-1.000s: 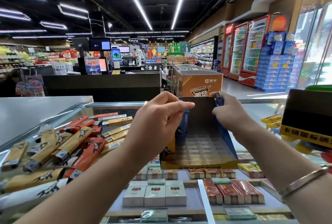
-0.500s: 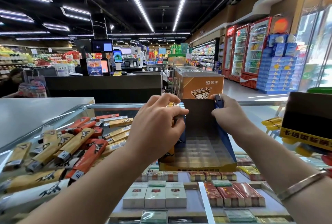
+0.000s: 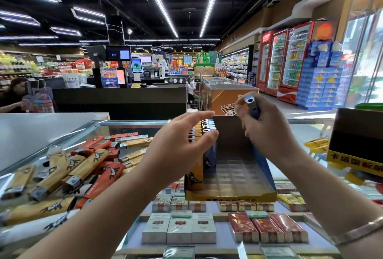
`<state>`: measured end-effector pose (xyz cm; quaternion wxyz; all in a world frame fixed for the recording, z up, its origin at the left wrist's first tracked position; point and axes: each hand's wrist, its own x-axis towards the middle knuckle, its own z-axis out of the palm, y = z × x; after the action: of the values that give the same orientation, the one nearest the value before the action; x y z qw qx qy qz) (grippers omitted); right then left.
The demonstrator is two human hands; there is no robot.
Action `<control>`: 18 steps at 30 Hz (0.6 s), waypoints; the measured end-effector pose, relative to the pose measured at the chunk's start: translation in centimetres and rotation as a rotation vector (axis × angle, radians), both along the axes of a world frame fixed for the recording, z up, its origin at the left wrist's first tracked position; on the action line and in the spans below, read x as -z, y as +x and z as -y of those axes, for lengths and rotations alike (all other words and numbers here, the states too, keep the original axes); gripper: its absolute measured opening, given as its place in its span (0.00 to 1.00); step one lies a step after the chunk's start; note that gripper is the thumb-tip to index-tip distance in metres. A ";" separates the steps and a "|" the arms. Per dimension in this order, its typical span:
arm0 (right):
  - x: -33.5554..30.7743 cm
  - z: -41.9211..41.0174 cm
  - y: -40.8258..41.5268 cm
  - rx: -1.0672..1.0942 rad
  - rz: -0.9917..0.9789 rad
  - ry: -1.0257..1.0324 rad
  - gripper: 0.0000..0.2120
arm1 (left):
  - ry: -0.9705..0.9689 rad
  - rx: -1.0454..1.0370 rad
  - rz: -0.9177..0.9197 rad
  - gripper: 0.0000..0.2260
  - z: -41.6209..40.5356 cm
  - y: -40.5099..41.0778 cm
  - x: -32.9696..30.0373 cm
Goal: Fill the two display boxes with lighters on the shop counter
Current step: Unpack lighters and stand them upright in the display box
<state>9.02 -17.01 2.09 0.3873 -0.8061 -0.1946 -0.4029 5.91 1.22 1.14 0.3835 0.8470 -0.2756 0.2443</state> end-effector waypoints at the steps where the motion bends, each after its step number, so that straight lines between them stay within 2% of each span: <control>1: -0.1 -0.4 -0.4 -0.056 -0.015 -0.060 0.08 | -0.025 0.007 0.031 0.16 0.0 0.0 -0.2; 4: 0.1 -1.5 -1.2 -0.124 -0.085 -0.210 0.12 | -0.098 0.022 0.108 0.09 0.0 -0.2 -0.7; 8: 0.2 -2.1 -1.8 -0.107 -0.097 -0.328 0.20 | -0.067 -0.006 0.135 0.15 0.0 -0.3 -0.8; 10: 0.1 -2.1 -2.2 -0.164 -0.147 -0.338 0.20 | -0.059 -0.016 0.121 0.13 0.2 -0.4 -0.8; 14: 0.0 -2.4 -2.6 -0.253 -0.250 -0.366 0.18 | -0.161 0.019 0.050 0.01 0.0 -0.3 -0.7; 18: 0.2 -2.5 -2.4 -0.329 -0.296 -0.363 0.16 | -0.217 0.033 0.077 0.06 0.0 -0.2 -0.7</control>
<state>6.64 -14.49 1.84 0.3209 -0.8699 -0.3332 -0.1713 5.67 1.20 1.80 0.4661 0.7857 -0.2761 0.2987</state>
